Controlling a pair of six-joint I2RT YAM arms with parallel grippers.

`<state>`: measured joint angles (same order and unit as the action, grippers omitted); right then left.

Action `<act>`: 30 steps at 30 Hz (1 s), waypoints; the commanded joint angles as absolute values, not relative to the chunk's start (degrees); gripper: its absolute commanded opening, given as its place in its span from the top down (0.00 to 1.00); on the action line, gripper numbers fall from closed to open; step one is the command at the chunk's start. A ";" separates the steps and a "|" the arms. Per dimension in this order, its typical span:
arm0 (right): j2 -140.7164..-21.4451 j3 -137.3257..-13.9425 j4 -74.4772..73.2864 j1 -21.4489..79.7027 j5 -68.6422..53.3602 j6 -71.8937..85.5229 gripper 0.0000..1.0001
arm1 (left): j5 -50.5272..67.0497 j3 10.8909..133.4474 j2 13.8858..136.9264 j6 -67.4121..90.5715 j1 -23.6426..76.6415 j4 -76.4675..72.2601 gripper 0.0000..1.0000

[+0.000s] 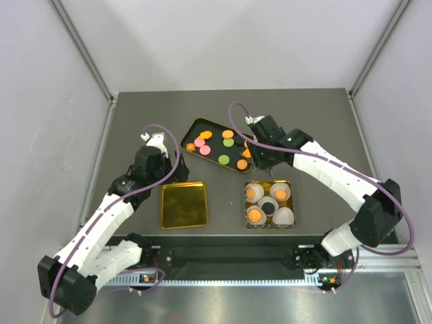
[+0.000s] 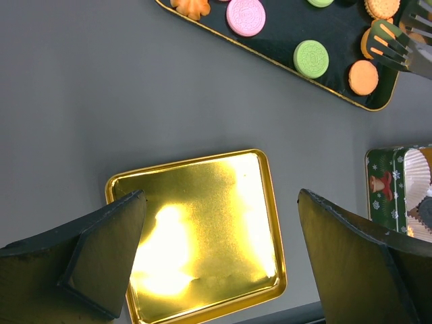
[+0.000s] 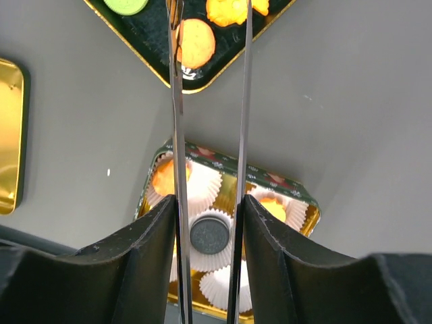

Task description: Pack the cookies

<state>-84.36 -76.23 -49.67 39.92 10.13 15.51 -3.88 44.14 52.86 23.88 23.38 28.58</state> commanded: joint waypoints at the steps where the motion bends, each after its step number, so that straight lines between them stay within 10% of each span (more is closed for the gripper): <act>1: -84.46 -79.89 -45.70 39.02 11.43 14.59 0.58 | -4.31 45.18 51.33 23.47 23.20 26.63 0.01; 30: -92.20 -82.71 -40.96 41.31 0.71 15.82 0.58 | -4.22 45.26 52.21 23.47 23.20 26.54 0.01</act>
